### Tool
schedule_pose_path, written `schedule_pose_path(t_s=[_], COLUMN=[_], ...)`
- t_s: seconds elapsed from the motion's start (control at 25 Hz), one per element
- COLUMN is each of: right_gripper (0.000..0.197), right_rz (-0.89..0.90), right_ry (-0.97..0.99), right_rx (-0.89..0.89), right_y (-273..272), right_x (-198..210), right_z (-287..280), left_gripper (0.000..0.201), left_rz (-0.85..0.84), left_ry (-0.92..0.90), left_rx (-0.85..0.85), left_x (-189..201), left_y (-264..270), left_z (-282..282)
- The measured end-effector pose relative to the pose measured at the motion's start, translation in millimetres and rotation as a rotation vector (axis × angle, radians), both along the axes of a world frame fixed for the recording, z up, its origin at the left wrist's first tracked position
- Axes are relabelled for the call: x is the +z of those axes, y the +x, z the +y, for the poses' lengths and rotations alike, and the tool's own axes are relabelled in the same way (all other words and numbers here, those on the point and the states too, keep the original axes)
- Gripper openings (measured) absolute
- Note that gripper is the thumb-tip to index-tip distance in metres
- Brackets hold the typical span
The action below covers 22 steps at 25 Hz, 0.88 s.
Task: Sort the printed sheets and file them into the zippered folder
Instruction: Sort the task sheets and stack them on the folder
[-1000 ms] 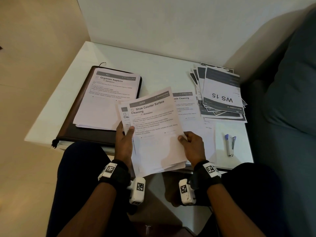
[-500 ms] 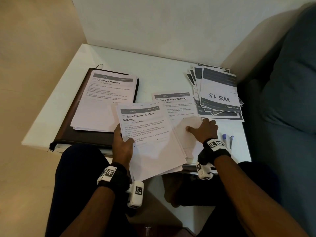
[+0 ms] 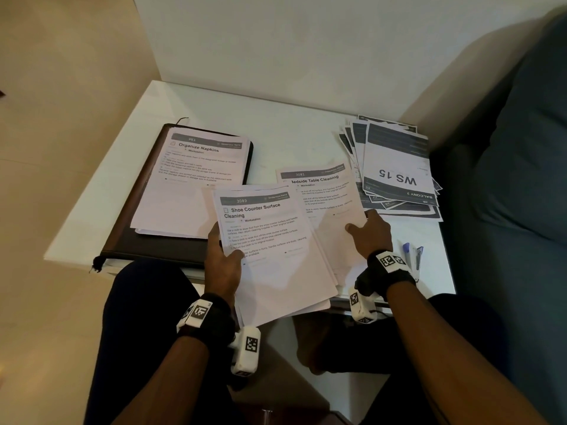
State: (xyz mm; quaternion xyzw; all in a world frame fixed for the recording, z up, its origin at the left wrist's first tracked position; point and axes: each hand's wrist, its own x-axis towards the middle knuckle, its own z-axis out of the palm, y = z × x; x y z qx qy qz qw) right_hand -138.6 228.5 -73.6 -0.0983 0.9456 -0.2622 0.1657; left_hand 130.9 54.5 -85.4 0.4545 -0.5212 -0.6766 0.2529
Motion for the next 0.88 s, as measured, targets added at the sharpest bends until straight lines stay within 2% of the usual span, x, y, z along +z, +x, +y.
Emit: schedule_pose_path(t_s=[0.12,0.2,0.36,0.52,0.72,0.88], right_gripper=[0.031,0.026,0.027,0.031,0.029,0.026], right_rz=[0.030,0.021,0.107,0.184,0.039,-0.091], right_ry=[-0.073,-0.124,-0.268,-0.503,-0.680,-0.676], right_rx=[0.066,0.051,-0.107,-0.267,-0.261,-0.187], right_y=[0,-4,-20,-45,-43,-15], right_x=[4,10,34,59,66,48], right_z=[5,10,22,31,29,23], left_gripper=[0.074,0.074,0.076,0.077,0.081,0.092], left_rz=[-0.009,-0.011,-0.004,-0.004,-0.010,-0.018], left_ry=[0.005,0.002,0.017,0.009,0.009,-0.017], left_rx=[-0.009,-0.010,0.000,0.001,0.019,-0.006], left_x=[4,5,2,2,2,3], left_y=[1,1,0,0,-1,-1], left_z=[1,1,-1,-1,-1,-1])
